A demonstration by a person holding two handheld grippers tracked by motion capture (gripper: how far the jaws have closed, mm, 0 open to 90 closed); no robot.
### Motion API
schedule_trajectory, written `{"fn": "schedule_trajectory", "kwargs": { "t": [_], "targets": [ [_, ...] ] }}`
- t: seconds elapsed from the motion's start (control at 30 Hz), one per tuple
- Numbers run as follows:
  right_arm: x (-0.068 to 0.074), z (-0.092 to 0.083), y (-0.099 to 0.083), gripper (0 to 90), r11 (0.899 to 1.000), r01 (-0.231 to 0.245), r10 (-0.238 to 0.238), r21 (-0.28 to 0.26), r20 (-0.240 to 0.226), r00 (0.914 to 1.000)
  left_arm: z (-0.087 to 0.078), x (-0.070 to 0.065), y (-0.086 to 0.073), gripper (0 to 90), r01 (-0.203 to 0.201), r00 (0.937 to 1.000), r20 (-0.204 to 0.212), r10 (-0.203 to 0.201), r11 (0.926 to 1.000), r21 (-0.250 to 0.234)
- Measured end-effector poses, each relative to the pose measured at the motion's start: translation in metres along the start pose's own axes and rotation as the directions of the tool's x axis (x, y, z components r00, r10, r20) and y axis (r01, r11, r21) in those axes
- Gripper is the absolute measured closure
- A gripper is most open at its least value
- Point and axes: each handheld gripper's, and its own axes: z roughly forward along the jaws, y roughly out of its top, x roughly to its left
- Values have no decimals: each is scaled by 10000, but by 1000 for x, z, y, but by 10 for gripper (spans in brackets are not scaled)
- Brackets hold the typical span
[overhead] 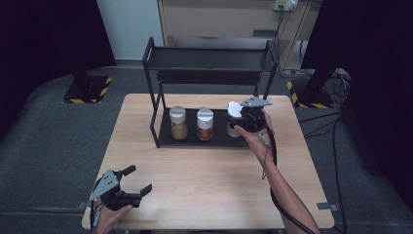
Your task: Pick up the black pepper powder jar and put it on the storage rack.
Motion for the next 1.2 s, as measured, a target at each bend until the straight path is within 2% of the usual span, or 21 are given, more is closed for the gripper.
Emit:
{"fn": "schedule_trajectory", "kwargs": {
  "t": [0.17,0.67,1.2],
  "targets": [
    [-1,10,0,311,9999,-135,134,79,112,9998,0,0,0,17,10,10000,-8,-10,10000,-1],
    [-3,38,-25,311,9984,-529,521,206,379,9979,0,1,0,16,10,10000,-7,-10,10000,5],
    [-3,49,-38,311,9957,-783,761,492,435,9961,0,1,0,17,10,10000,16,-10,10000,29]
  ]
}}
